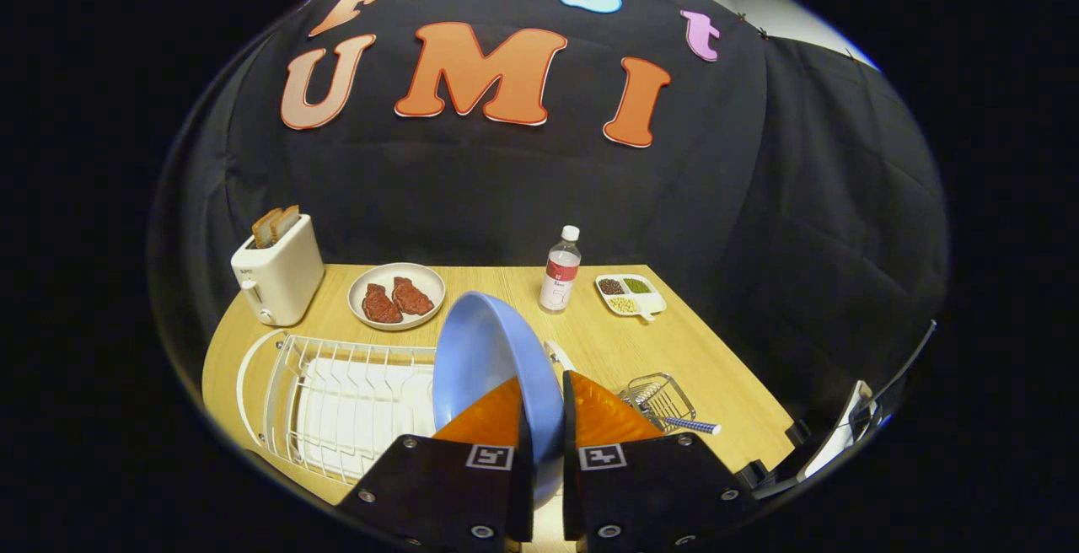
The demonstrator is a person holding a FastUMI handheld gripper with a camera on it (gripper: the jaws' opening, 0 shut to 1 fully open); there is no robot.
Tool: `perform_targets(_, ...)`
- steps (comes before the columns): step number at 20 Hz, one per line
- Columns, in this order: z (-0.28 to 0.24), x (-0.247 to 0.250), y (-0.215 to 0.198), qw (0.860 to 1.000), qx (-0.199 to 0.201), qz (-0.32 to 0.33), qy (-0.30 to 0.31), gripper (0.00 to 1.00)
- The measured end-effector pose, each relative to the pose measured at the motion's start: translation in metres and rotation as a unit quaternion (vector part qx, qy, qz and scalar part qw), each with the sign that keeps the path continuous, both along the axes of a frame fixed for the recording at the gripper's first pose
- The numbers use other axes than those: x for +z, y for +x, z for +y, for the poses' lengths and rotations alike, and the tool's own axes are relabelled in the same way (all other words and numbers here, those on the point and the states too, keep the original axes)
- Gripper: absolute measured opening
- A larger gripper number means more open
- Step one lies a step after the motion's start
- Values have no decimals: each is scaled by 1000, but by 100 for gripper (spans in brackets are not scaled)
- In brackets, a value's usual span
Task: Take the plate from the dish rack, then take the spoon from the basket and place it into the plate.
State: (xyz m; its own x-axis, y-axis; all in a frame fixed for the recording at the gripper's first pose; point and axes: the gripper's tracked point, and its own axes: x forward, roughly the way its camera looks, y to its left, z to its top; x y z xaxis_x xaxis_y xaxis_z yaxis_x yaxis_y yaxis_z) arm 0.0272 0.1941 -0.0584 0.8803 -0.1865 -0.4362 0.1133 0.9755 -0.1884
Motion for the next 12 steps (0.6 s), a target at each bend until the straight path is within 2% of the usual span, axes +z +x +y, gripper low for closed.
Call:
perform_targets(6, -24, 6, -51, 999, 10, -1, 52, 14)
perform_targets(12, -40, -12, -100, 994, 18, 19, 105, 14)
